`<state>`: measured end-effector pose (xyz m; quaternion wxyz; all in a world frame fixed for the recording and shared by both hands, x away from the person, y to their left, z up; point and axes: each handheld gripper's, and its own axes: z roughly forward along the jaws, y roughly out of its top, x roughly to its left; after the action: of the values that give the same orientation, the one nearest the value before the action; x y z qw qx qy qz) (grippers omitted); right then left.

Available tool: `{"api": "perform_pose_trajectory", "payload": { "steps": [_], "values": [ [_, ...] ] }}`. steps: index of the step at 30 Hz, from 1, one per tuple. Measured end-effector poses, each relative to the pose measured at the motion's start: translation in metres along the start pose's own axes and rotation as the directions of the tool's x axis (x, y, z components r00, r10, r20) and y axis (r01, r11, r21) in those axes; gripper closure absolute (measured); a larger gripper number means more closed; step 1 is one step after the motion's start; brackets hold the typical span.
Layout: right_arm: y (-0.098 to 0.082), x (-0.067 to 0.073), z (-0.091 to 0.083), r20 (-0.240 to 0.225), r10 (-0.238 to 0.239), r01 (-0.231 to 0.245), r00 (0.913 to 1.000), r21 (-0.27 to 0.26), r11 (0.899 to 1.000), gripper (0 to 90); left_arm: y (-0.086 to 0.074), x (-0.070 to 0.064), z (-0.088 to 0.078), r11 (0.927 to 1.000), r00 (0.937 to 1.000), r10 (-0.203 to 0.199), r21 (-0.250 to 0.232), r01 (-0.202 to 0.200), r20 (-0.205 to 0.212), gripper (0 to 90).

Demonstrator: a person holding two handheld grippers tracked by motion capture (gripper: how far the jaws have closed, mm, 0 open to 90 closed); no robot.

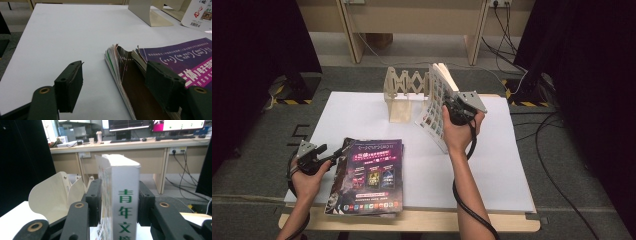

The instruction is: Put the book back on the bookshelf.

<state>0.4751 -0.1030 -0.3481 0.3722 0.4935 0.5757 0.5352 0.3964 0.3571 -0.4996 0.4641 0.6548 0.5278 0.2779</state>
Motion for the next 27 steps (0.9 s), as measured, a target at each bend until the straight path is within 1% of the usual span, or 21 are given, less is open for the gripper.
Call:
{"api": "perform_pose_trajectory", "payload": {
  "steps": [1, 5, 10, 12, 15, 17, 18, 20, 21, 24, 26, 27],
  "values": [
    [0.001, 0.0, 0.003, 0.001, 0.005, -0.005, 1.0, 0.013, 1.0, 62.6, 0.0, 0.0, 0.0, 1.0, 1.0, 0.003, 0.001, -0.003, -0.001, 29.8],
    [0.005, -0.001, 0.009, 0.002, 0.002, -0.002, 1.0, 0.029, 1.0, 62.5, 0.0, 0.0, 0.0, 1.0, 1.0, 0.003, 0.001, -0.003, -0.001, 29.8],
    [0.008, -0.002, 0.012, -0.001, 0.015, -0.015, 0.9999, 0.044, 0.999, 63.2, 0.0, 0.0, 0.0, 1.0, 1.0, 0.003, 0.001, -0.003, 0.0, 29.8],
    [0.008, -0.003, 0.012, 0.007, 0.014, -0.014, 0.9999, 0.053, 0.998, 63.5, 0.0, -0.001, 0.0, 1.0, 1.0, 0.008, 0.001, -0.008, -0.002, 29.8],
    [0.007, -0.003, 0.013, -0.001, 0.02, -0.02, 0.9998, 0.066, 0.998, 63.5, 0.0, -0.001, 0.0, 0.9999, 0.9999, 0.011, 0.004, -0.011, -0.002, 29.9],
    [0.007, -0.003, 0.013, 0.004, 0.014, -0.015, 0.9999, 0.069, 0.998, 63.5, 0.0, -0.001, 0.001, 0.9999, 0.9999, 0.013, 0.005, -0.013, -0.002, 29.8],
    [0.007, -0.003, 0.014, 0.0, 0.026, -0.026, 0.9997, 0.083, 0.996, 63.6, 0.0, -0.001, 0.001, 0.9999, 0.9999, 0.012, 0.005, -0.012, -0.003, 29.9],
    [0.007, -0.003, 0.015, 0.0, 0.026, -0.026, 0.9997, 0.089, 0.996, 63.9, 0.0, -0.001, 0.001, 0.9999, 0.9999, 0.012, 0.006, -0.012, -0.003, 29.9],
    [0.007, -0.003, 0.016, 0.002, 0.016, -0.016, 0.9999, 0.091, 0.996, 64.2, 0.0, -0.001, 0.0, 0.9999, 0.9999, 0.011, 0.006, -0.011, -0.003, 29.9],
    [0.007, -0.001, 0.02, 0.005, 0.026, -0.026, 0.9997, 0.11, 0.994, 65.2, 0.0, -0.001, 0.0, 0.9999, 0.9999, 0.011, 0.006, -0.011, -0.002, 29.9],
    [0.007, -0.001, 0.021, 0.008, 0.029, -0.029, 0.9996, 0.113, 0.993, 65.5, 0.0, -0.001, 0.0, 0.9999, 0.9999, 0.011, 0.006, -0.011, -0.002, 29.8],
    [0.007, -0.001, 0.022, 0.012, 0.021, -0.022, 0.9997, 0.116, 0.993, 65.7, 0.0, -0.001, 0.001, 0.9999, 0.9999, 0.012, 0.007, -0.012, -0.001, 29.9]
  ]
}}
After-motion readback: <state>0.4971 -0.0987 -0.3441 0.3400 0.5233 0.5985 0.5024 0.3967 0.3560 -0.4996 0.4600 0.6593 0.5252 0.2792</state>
